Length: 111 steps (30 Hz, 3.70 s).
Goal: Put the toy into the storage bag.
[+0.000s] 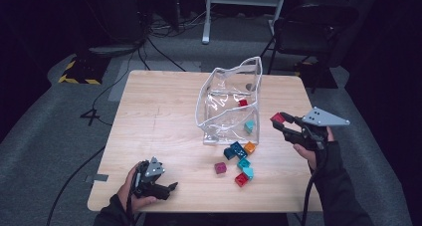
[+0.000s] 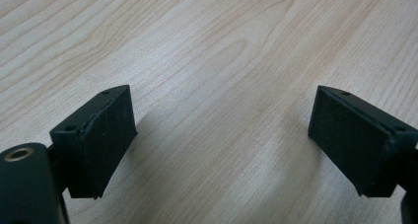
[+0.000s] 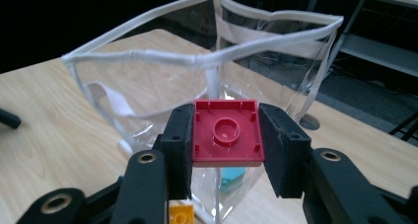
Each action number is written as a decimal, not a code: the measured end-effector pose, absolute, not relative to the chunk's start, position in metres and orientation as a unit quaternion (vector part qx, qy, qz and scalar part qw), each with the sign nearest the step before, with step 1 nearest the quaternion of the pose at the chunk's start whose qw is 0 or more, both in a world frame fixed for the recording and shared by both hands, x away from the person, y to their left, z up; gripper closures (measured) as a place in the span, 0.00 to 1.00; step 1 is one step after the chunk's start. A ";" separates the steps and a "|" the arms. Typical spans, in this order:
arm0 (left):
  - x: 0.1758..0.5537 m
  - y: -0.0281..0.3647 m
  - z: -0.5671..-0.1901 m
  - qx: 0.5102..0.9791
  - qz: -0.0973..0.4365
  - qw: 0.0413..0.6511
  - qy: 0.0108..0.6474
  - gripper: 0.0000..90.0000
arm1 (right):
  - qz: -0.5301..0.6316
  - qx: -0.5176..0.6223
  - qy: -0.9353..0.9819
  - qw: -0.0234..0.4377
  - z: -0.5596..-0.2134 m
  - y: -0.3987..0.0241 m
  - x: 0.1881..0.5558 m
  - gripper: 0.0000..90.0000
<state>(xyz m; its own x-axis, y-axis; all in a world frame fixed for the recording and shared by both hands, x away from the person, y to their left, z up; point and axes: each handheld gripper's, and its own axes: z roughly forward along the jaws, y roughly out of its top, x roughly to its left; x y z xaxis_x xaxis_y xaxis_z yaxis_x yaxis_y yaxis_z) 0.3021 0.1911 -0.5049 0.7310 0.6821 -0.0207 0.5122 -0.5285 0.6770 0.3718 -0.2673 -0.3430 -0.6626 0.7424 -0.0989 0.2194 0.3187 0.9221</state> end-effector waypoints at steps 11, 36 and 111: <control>0.302 0.191 -0.505 0.865 0.124 0.342 0.345 0.12 | 0.494 0.300 0.764 0.287 -0.310 -0.247 0.388 0.66; 0.302 0.191 -0.505 0.865 0.124 0.342 0.345 0.12 | 0.489 0.281 0.765 0.309 -0.284 -0.193 0.412 0.66; 0.302 0.191 -0.505 0.865 0.126 0.341 0.345 0.12 | 0.457 0.237 0.821 0.248 -0.366 -0.204 0.351 0.37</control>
